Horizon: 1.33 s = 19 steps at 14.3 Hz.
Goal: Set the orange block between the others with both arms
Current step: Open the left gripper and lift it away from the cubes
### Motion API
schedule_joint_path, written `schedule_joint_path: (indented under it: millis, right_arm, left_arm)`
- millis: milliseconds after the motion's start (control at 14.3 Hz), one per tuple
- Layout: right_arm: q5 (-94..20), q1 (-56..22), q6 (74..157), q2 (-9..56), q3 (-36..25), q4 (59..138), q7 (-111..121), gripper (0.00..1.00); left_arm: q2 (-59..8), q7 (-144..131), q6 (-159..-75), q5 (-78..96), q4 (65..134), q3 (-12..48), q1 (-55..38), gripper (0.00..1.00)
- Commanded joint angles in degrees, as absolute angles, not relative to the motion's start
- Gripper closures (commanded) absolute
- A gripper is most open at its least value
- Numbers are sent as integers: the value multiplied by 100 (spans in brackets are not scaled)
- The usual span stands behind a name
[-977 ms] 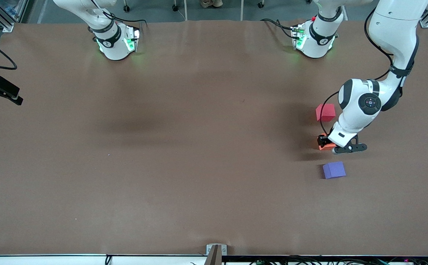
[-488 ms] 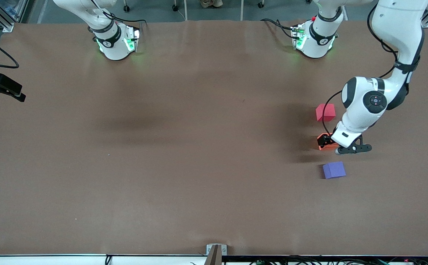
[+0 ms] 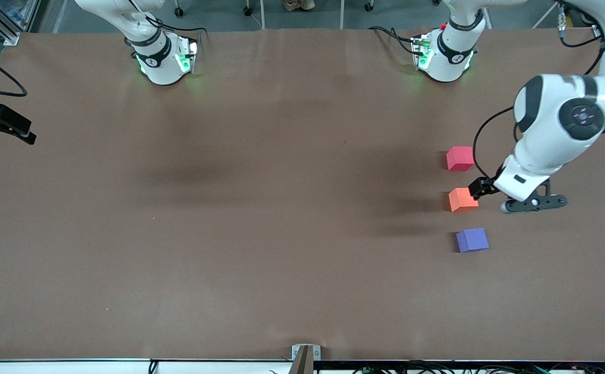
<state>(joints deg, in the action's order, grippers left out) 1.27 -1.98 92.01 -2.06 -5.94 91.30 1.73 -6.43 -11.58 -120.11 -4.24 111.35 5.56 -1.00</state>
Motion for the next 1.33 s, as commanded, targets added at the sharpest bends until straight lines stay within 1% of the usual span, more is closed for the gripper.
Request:
schedule_joint_path:
  millis: [0, 140, 279, 488, 698, 977, 1256]
  right_arm:
    - [211, -220, 9561, -299, -562, 9220, 211, 0]
    - [211, -211, 9615, -290, -562, 9220, 211, 0]
    - [211, -193, 9563, -290, -562, 9220, 211, 0]
    - [211, -202, 9563, -290, -562, 9220, 211, 0]
    - [211, -193, 9562, -290, -571, 9220, 211, 0]
    - [211, -185, 9562, -290, -571, 9228, 211, 0]
    - [211, -185, 9571, -290, -571, 9229, 211, 0]
  left_arm:
    - [-458, -791, -11191, -79, 10496, 571, 131, 0]
    - [-369, -791, -10725, -70, 10127, 571, 158, 0]
    - [-413, -791, -10303, -88, 9618, 571, 150, 0]
    - [-440, -642, -10038, -79, 9194, 597, 149, 0]
    - [-457, -291, -9572, -70, 8764, 598, 158, 0]
    - [-457, -176, -9431, 0, 8447, 571, 167, 0]
    - [-431, -228, -9387, 0, 8394, 571, 141, 0]
